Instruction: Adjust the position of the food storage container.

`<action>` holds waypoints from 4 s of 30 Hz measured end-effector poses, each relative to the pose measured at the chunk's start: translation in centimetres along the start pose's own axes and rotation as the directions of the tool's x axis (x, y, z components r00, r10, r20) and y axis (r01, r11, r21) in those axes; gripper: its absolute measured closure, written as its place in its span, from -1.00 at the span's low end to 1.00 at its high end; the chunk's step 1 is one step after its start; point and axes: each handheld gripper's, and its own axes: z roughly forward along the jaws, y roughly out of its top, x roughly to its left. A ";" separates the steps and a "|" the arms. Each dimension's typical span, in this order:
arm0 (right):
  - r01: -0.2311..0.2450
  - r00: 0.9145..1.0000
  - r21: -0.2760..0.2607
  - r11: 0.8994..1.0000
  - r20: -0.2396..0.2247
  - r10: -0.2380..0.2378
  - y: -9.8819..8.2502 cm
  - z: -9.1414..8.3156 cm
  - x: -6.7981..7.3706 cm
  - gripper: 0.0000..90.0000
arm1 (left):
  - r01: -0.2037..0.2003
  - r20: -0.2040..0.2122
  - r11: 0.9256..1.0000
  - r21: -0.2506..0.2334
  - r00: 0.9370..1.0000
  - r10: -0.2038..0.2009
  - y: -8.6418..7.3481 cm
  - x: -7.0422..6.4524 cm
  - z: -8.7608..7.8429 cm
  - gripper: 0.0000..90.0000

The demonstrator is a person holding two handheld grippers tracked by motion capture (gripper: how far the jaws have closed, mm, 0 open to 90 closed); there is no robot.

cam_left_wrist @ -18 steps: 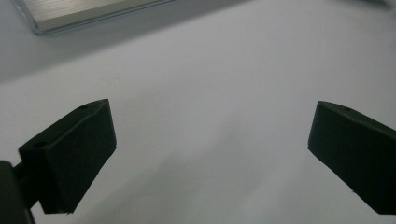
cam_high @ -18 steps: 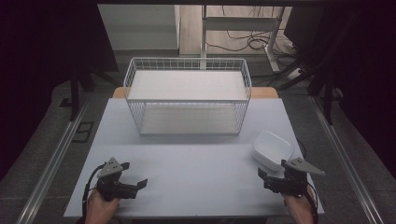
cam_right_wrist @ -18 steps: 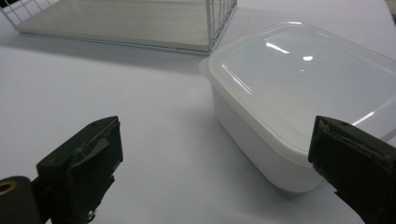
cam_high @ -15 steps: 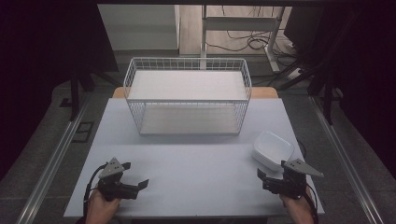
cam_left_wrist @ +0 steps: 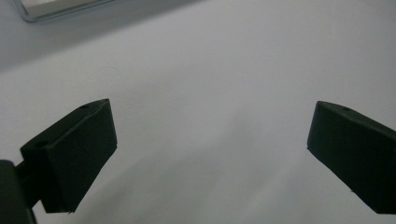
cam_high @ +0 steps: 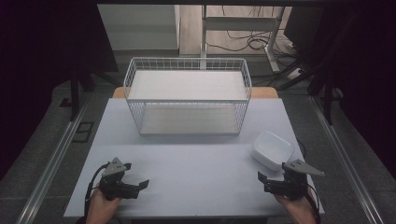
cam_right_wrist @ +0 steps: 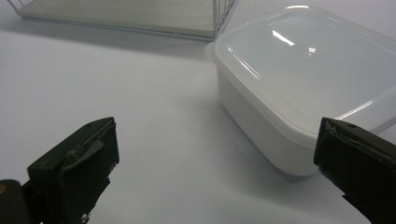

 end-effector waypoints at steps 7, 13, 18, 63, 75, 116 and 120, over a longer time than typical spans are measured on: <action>-0.013 1.000 0.049 0.999 0.011 0.012 0.3 -0.3 -0.7 -0.96 | 0.006 0.003 1.000 0.016 1.000 -0.006 0.0 0.0 0.1 -0.97; -0.022 0.999 0.031 0.999 0.038 0.021 0.9 -0.6 -1.6 -0.56 | 0.011 0.005 1.000 0.018 1.000 -0.011 0.0 0.0 0.2 -0.97; -0.029 0.999 0.020 0.999 0.040 0.028 1.5 -0.6 -2.4 -0.17 | 0.014 0.006 1.000 0.019 1.000 -0.014 0.0 0.1 0.2 -0.96; -0.187 0.954 0.083 0.979 0.253 0.161 4.5 4.7 -11.1 0.98 | 0.025 0.009 0.999 0.035 1.000 -0.025 0.1 0.1 0.6 -0.95; -0.126 0.985 0.115 0.985 0.132 0.111 5.7 7.6 -8.4 0.98 | 0.024 0.016 0.999 0.048 1.000 -0.025 0.1 0.1 0.8 -0.95; 0.118 0.947 0.219 0.969 -0.317 -0.044 6.2 14.3 8.2 0.98 | 0.013 0.043 0.997 0.073 0.999 -0.016 0.3 -0.3 1.1 -0.95; 0.155 0.938 0.225 0.962 -0.339 -0.072 5.8 14.2 9.6 0.98 | 0.014 0.044 0.997 0.075 0.999 -0.018 0.3 -0.3 1.2 -0.94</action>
